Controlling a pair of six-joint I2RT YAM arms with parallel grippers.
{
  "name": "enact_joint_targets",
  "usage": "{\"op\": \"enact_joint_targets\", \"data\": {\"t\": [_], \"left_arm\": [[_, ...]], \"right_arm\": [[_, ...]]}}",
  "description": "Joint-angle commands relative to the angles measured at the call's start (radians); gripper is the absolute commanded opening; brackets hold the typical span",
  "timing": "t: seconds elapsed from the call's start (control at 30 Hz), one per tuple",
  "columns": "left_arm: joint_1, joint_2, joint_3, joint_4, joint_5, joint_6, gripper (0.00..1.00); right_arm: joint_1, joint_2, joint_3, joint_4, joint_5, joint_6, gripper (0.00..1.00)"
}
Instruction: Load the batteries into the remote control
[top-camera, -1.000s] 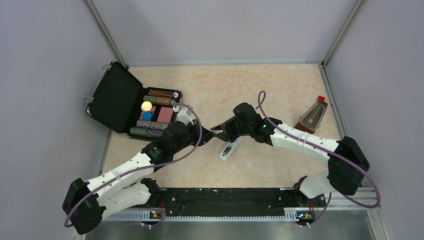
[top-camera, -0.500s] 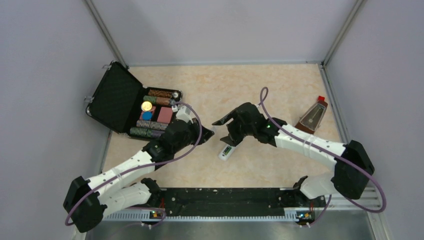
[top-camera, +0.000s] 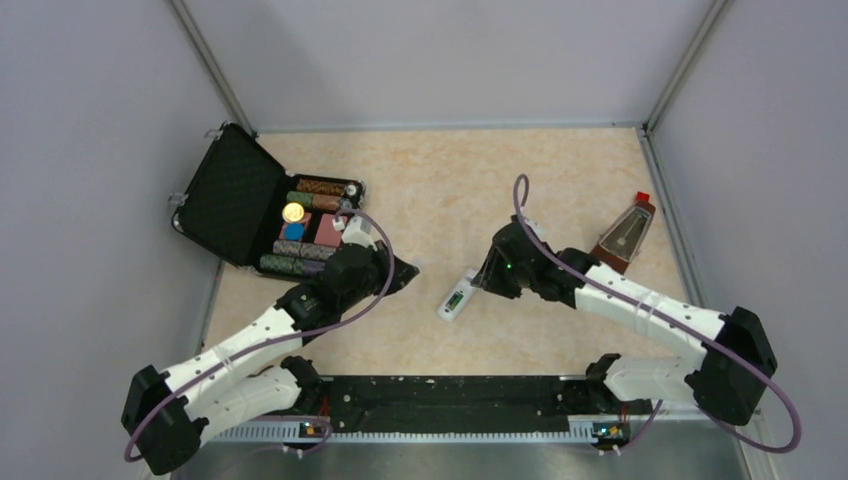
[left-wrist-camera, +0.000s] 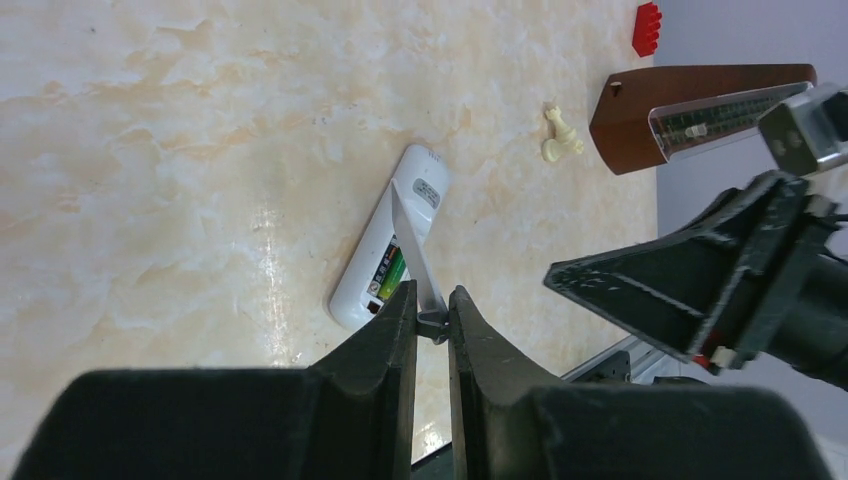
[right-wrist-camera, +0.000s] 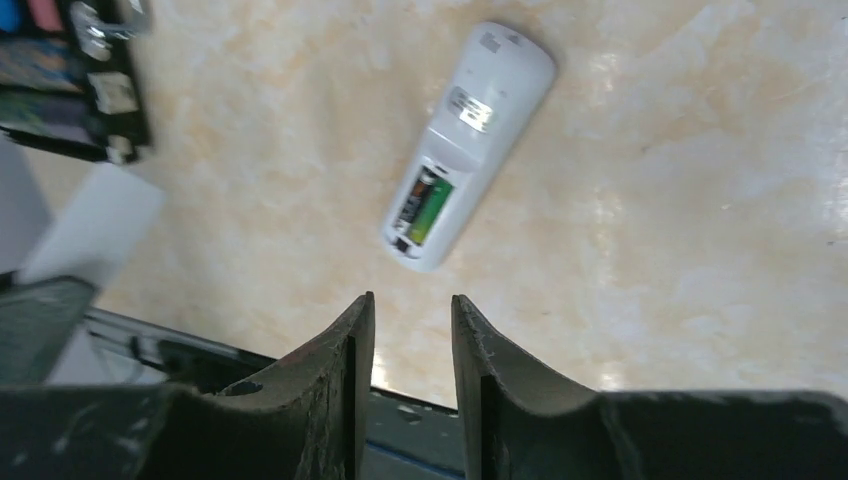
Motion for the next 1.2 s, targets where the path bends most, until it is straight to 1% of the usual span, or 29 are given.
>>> {"op": "enact_joint_targets", "data": {"t": [0.0,0.13,0.37,0.57,0.7,0.9,0.97,1.17], "left_arm": [[-0.001,-0.041,0.030,-0.013,-0.035,-0.024,0.00],[-0.001,-0.052,0.021,-0.018,-0.047,-0.036,0.00],[-0.001,-0.056,0.012,-0.037,-0.051,-0.080,0.00],[0.001,-0.068,0.014,-0.063,-0.067,-0.102,0.00],[0.001,-0.075,0.014,-0.067,-0.071,-0.102,0.00],[0.001,-0.074,0.017,-0.084,-0.072,-0.110,0.00],[0.002,-0.071,0.011,-0.084,-0.072,-0.114,0.00],[0.005,-0.056,0.000,-0.066,-0.059,-0.127,0.00]], "right_arm": [[0.033,0.078,-0.008,-0.060,0.036,-0.248,0.33],[0.072,0.137,-0.039,-0.002,0.021,-0.255,0.32],[0.123,0.256,-0.020,0.081,0.016,-0.215,0.30],[0.127,0.326,0.001,0.121,0.011,-0.160,0.26],[0.131,0.380,0.037,0.134,0.001,-0.160,0.23],[0.148,0.453,0.088,0.174,-0.022,-0.147,0.25],[0.149,0.458,0.087,0.204,-0.040,-0.130,0.25],[0.148,0.451,0.080,0.251,-0.029,-0.115,0.26]]}}
